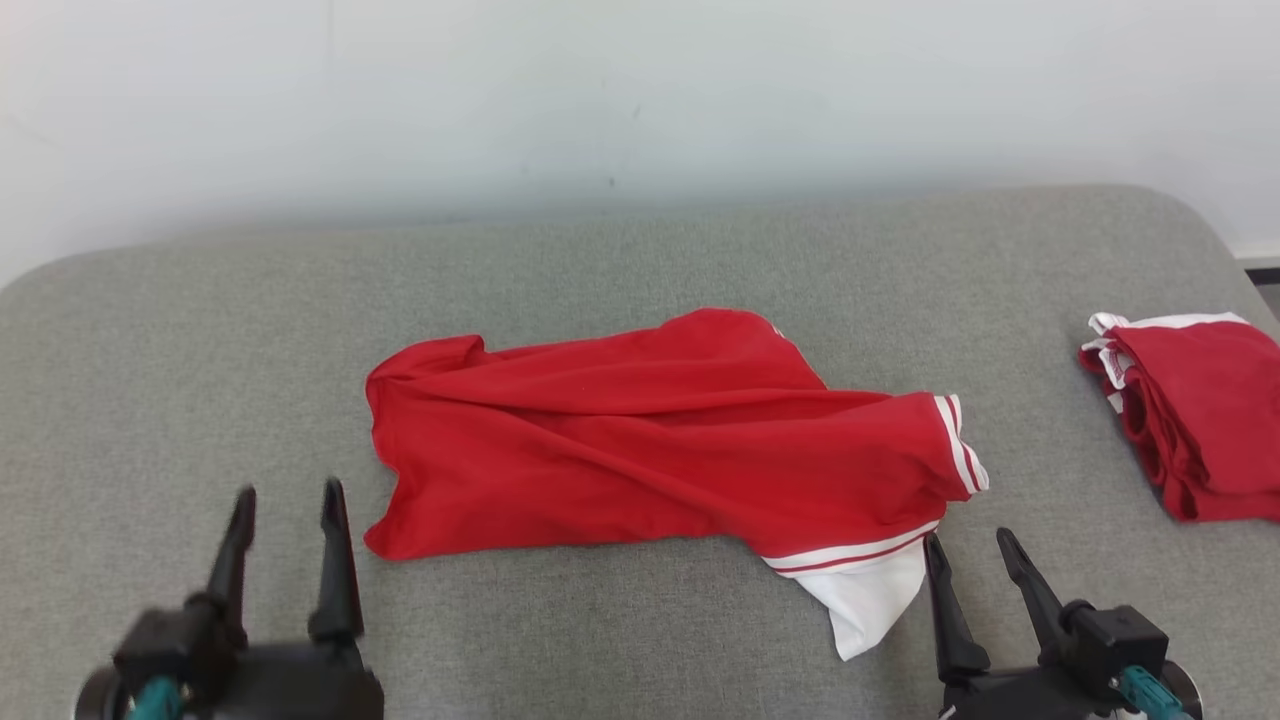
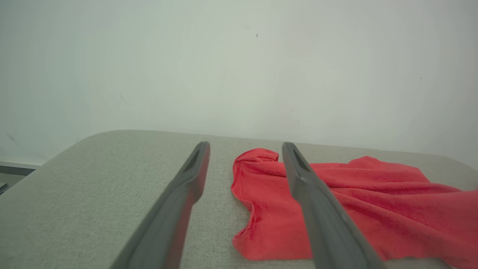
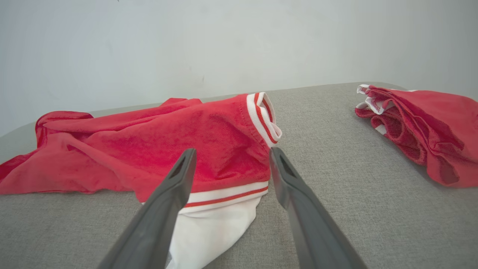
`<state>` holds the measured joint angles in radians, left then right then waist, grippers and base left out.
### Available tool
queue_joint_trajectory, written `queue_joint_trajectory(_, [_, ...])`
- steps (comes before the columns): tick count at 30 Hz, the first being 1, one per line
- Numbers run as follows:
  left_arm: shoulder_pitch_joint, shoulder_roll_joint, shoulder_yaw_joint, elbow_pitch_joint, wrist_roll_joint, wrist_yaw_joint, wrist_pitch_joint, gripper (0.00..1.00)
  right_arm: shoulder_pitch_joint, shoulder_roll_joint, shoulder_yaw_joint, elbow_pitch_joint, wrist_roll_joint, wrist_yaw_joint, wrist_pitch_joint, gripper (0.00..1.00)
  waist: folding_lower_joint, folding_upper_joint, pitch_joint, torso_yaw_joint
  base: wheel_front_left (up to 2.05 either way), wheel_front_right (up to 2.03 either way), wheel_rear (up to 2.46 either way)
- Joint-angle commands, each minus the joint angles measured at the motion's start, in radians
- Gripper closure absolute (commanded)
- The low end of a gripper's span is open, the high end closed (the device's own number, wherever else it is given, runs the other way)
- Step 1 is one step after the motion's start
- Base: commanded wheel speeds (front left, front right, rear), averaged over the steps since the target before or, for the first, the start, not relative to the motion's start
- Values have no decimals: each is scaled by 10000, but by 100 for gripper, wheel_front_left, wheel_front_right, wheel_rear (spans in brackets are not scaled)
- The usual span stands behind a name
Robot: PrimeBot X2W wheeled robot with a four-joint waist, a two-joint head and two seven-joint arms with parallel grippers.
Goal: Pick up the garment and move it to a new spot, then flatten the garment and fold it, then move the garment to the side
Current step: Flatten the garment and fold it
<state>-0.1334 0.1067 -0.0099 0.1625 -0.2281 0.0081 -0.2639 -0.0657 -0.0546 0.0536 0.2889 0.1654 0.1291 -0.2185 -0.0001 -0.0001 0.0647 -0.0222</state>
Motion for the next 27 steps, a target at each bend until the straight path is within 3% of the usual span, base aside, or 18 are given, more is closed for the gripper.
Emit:
queue_joint_trajectory(1, [556, -140, 35, -288, 230, -77, -3, 0, 205, 16, -103, -16, -73, 25, 30, 0, 1, 1, -204, 64, 0, 0, 0])
queue_joint_trajectory(10, [1850, -442, 117, -943, 528, -227, -4, 0, 478, 38, -423, 11, -115, 25, 154, 0, 1, 1, -401, 107, 0, 0, 0])
queue_joint_trajectory(17, [1987, -520, 172, -1128, 644, -232, -4, 0, 55, 39, -798, 103, -293, 25, 479, 0, 1, 1, -433, 219, 0, 0, 0])
queue_joint_trajectory(27, [1845, -553, 146, -1069, 711, -339, -4, 0, -1388, -572, -504, 1353, -111, 25, 1520, 0, 1, 1, -154, 265, 0, 0, 0])
